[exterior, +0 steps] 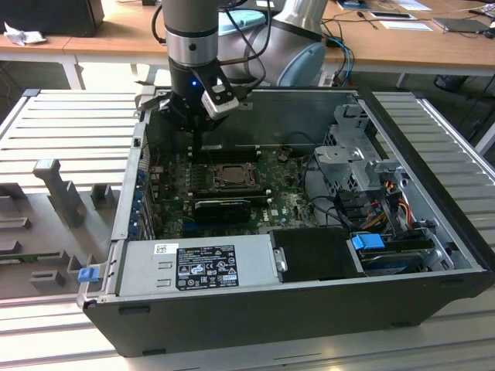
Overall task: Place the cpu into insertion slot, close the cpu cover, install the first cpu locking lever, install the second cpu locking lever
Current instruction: 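Install the first cpu locking lever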
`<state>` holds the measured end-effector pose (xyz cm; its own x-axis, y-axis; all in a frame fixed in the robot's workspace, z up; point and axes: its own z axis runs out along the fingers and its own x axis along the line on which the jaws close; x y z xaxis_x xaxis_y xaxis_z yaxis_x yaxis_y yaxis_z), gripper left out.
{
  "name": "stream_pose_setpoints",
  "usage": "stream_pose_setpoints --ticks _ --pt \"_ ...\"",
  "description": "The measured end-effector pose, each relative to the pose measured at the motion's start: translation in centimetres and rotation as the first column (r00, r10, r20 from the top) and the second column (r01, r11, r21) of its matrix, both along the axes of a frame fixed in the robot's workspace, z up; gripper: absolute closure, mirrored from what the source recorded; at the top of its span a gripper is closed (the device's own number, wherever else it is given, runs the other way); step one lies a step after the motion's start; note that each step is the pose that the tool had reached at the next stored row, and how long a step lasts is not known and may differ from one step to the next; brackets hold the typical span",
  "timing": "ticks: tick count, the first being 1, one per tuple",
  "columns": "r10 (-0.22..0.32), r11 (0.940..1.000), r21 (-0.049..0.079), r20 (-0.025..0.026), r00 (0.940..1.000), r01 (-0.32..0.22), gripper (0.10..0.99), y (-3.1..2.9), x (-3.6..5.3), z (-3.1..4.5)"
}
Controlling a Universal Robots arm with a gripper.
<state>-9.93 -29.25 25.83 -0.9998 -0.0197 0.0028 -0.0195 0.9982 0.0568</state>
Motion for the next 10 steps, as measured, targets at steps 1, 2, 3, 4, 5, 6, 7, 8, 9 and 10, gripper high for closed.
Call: stream_pose_setpoints --ticks 1,2,3,4,5,6,7,8,9,10 --pt "0.000 1.0000 0.000 -0.0002 1.0000 0.000 0.980 0.00 0.16 0.00" --pt "0.000 1.0000 0.000 -0.0002 1.0000 0.000 0.980 0.00 0.30 0.00" --pt "0.000 1.0000 0.000 -0.0004 1.0000 0.000 0.980 0.00 0.38 0.00" --pt "0.000 1.0000 0.000 -0.0003 1.0000 0.000 0.980 0.00 0.39 0.00" --pt "0.000 1.0000 0.000 -0.0004 1.0000 0.000 0.980 0.00 0.42 0.00" --pt "0.000 1.0000 0.000 -0.0003 1.0000 0.000 0.980 0.00 0.50 0.00" --pt "0.000 1.0000 0.000 -0.0003 1.0000 0.000 0.980 0.00 0.63 0.00" --pt "0.000 1.0000 0.000 -0.0002 1.0000 0.000 0.980 0.00 0.76 0.00" --pt "0.000 1.0000 0.000 -0.0004 1.0000 0.000 0.980 0.00 0.88 0.00" --pt "0.000 1.0000 0.000 -0.0004 1.0000 0.000 0.980 0.00 0.96 0.01"
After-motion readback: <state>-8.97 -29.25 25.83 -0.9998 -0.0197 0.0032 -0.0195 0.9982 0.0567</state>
